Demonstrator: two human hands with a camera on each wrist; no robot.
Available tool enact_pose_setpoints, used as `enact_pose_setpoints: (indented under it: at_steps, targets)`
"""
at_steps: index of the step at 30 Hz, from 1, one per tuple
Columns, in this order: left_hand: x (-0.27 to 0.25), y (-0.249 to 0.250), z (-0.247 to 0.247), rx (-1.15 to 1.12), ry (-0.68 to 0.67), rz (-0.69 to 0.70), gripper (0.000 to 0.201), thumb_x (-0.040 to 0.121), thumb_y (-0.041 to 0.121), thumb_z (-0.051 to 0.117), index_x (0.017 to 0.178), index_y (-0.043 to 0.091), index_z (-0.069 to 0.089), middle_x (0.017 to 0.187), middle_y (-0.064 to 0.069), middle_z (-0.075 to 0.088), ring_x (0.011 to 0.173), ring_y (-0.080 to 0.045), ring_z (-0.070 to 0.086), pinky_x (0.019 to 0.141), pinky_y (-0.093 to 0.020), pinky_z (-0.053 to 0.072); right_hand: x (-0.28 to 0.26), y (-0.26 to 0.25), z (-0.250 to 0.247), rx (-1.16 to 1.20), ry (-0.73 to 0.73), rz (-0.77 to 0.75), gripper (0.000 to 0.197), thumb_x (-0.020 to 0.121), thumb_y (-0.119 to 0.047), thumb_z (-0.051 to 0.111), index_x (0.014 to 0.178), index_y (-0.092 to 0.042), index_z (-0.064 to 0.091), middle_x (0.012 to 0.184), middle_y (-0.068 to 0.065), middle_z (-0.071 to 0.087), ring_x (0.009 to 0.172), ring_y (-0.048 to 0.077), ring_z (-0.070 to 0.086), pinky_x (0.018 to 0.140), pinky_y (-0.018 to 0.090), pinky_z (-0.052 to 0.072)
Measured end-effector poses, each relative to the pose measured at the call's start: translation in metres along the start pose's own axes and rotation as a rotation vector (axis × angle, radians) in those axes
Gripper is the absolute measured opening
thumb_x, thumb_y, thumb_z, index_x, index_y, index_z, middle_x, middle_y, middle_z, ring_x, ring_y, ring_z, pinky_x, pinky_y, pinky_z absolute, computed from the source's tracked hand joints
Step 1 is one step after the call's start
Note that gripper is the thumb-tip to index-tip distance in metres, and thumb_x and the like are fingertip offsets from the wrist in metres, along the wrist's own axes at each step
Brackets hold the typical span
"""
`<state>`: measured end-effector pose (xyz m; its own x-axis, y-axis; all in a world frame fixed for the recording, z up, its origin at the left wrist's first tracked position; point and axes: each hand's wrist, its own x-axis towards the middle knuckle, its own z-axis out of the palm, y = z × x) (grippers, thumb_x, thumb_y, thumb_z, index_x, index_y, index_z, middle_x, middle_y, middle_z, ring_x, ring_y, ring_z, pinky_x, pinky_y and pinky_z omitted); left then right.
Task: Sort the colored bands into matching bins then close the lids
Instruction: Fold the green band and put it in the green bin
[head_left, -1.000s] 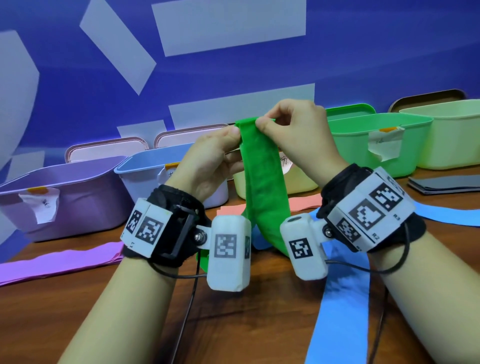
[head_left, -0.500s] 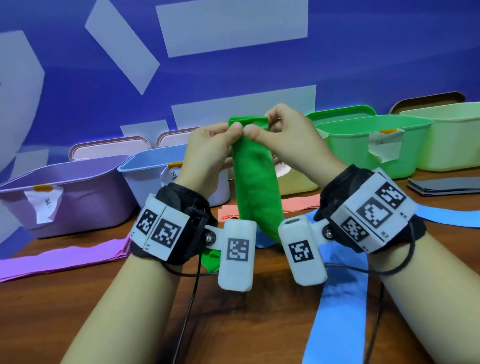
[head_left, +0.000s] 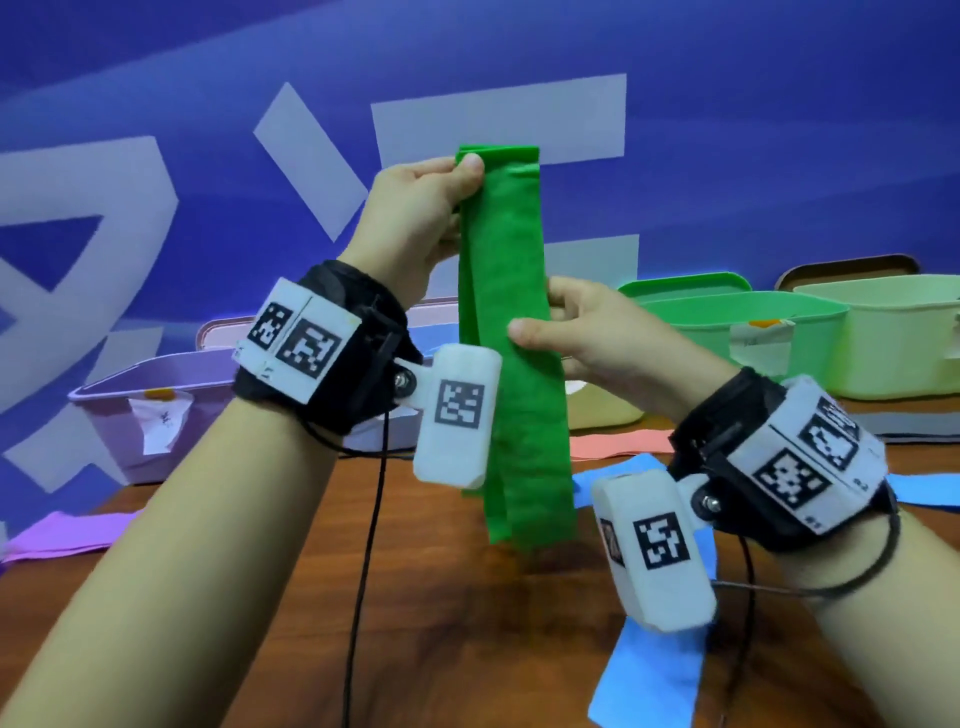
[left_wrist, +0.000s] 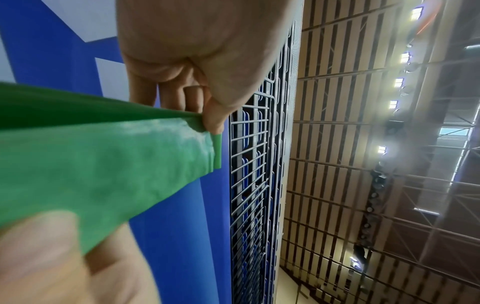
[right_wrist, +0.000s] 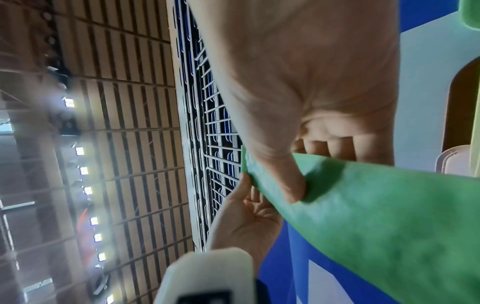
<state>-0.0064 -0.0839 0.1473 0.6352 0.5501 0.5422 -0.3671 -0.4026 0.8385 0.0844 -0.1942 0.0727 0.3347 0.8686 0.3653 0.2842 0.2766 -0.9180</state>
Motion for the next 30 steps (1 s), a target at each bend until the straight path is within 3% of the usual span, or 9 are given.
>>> enact_pose_setpoints:
  at_steps: [2, 4, 6, 9, 13, 18, 23, 26, 30]
  targets:
    - [0.0, 0.011, 0.002, 0.028, 0.008, 0.007, 0.019, 0.097, 0.018, 0.049, 0.085, 0.014, 0.062, 0.075, 0.002, 0.065, 0.061, -0.008, 0.061, 0.064, -0.02, 0.05, -0.005, 0.001, 0.0, 0.001, 0.049, -0.005, 0.026, 0.09, -0.005, 0.055, 0.116, -0.01, 0.053, 0.086, -0.002, 0.07, 0.071, 0.005, 0.066, 0.068, 0.021, 0.057]
    - [0.0, 0.019, 0.004, 0.05, 0.011, 0.013, 0.018, 0.097, 0.021, 0.049, 0.087, 0.016, 0.064, 0.086, 0.0, 0.066, 0.072, -0.011, 0.062, 0.081, -0.027, 0.051, -0.011, 0.0, -0.001, -0.119, 0.149, -0.026, 0.017, 0.09, -0.013, 0.057, 0.106, -0.012, 0.051, 0.073, -0.007, 0.066, 0.061, 0.003, 0.061, 0.061, 0.019, 0.051]
    - [-0.002, 0.025, 0.007, 0.081, 0.021, 0.01, 0.018, 0.096, 0.024, 0.05, 0.087, 0.018, 0.064, 0.093, -0.002, 0.065, 0.083, -0.015, 0.059, 0.099, -0.038, 0.042, -0.014, -0.001, -0.005, -0.302, 0.322, -0.076, 0.024, 0.089, -0.025, 0.06, 0.107, -0.015, 0.049, 0.085, -0.003, 0.06, 0.07, 0.006, 0.055, 0.067, 0.021, 0.045]
    - [-0.005, 0.032, 0.013, 0.088, 0.013, -0.017, 0.017, 0.096, 0.027, 0.051, 0.087, 0.019, 0.064, 0.093, 0.002, 0.067, 0.084, -0.012, 0.062, 0.107, -0.043, 0.034, -0.016, -0.011, -0.004, -0.349, 0.463, -0.164, 0.043, 0.086, -0.033, 0.062, 0.121, -0.017, 0.043, 0.105, -0.001, 0.054, 0.087, 0.008, 0.053, 0.076, 0.02, 0.042]
    - [-0.005, 0.034, 0.023, 0.066, -0.015, -0.06, 0.016, 0.095, 0.028, 0.051, 0.088, 0.021, 0.063, 0.097, 0.002, 0.067, 0.09, -0.013, 0.062, 0.108, -0.043, 0.032, -0.011, -0.02, 0.006, -0.245, 0.419, -0.182, 0.061, 0.081, -0.032, 0.069, 0.128, -0.018, 0.033, 0.114, -0.006, 0.057, 0.099, 0.008, 0.057, 0.084, 0.023, 0.045]
    - [-0.005, 0.032, 0.037, 0.029, -0.002, -0.108, 0.012, 0.095, 0.026, 0.053, 0.094, 0.017, 0.062, 0.094, 0.0, 0.066, 0.087, -0.015, 0.061, 0.109, -0.046, 0.033, -0.009, -0.008, 0.014, -0.169, 0.398, -0.145, 0.064, 0.074, -0.028, 0.076, 0.117, -0.017, 0.031, 0.109, -0.002, 0.058, 0.095, 0.013, 0.056, 0.069, 0.021, 0.044]
    - [0.002, 0.035, 0.045, -0.029, 0.058, -0.138, 0.009, 0.094, 0.023, 0.054, 0.095, 0.015, 0.059, 0.083, 0.004, 0.065, 0.078, -0.012, 0.062, 0.107, -0.047, 0.034, -0.014, 0.011, 0.007, -0.27, 0.397, -0.093, 0.071, 0.07, -0.03, 0.077, 0.116, -0.028, 0.023, 0.111, 0.0, 0.06, 0.1, 0.019, 0.059, 0.087, 0.037, 0.048]
    - [0.012, 0.033, 0.042, -0.078, 0.132, -0.16, 0.013, 0.095, 0.022, 0.052, 0.083, 0.018, 0.055, 0.078, 0.006, 0.062, 0.071, -0.008, 0.059, 0.104, -0.041, 0.035, -0.023, 0.015, -0.005, -0.346, 0.369, -0.04, 0.073, 0.069, -0.024, 0.079, 0.123, -0.023, 0.03, 0.107, -0.004, 0.062, 0.096, 0.014, 0.061, 0.085, 0.033, 0.049]
    - [0.027, 0.017, 0.034, -0.143, 0.215, -0.231, 0.019, 0.096, 0.021, 0.05, 0.077, 0.02, 0.051, 0.069, 0.009, 0.059, 0.063, -0.005, 0.056, 0.09, -0.035, 0.032, -0.036, 0.013, -0.025, -0.381, 0.236, 0.037, 0.041, 0.072, -0.012, 0.073, 0.109, -0.011, 0.054, 0.086, -0.001, 0.064, 0.069, 0.009, 0.059, 0.064, 0.019, 0.049]
